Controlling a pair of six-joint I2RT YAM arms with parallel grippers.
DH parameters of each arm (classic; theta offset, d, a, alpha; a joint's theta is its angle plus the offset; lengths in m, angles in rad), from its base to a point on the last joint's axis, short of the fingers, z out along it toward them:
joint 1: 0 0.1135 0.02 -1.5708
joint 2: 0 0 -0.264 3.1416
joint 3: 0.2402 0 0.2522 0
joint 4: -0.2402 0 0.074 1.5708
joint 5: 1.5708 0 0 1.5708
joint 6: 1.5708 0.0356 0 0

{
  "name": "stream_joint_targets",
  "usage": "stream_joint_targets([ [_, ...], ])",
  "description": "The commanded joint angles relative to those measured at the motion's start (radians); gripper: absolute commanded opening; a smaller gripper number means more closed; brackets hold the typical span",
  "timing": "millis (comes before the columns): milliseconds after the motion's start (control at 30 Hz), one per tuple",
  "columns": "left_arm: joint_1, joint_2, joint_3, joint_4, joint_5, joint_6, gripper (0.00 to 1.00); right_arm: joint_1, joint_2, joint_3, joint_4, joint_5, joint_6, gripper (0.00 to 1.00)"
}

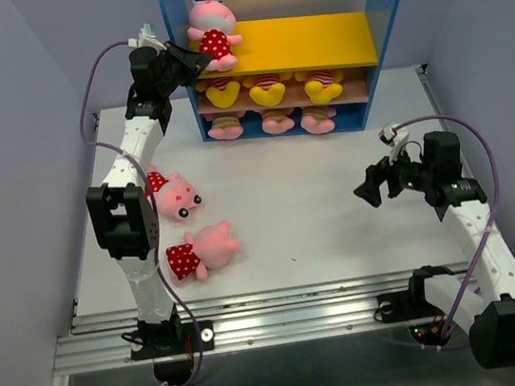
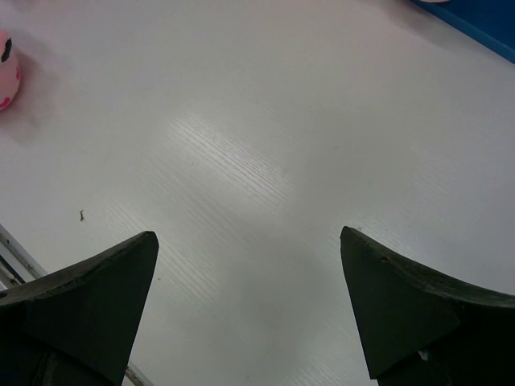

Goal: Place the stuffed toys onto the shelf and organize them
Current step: Place the stuffed toy onto shelf

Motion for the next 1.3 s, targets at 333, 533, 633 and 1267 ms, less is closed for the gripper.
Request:
stream_joint_targets([
  [333,0.013,-0.023,0.024,0.021,0.038,-0.013,0.77,0.005,-0.002,-0.005,0.046,0.015,-0.016,1.0],
  [533,0.021,-0.046,0.007,0.032,0.05,-0.019,0.99,0.005,-0.001,-0.005,0.046,0.018,-0.017,1.0],
  [633,0.023,-0.061,-0.005,0.033,0.061,-0.018,0.99,0.005,0.002,-0.006,0.046,0.021,-0.017,1.0],
  [1267,0.035,-0.13,-0.074,0.069,-0.005,-0.034,0.69,0.005,0.004,-0.008,0.046,0.029,-0.023,1.0],
])
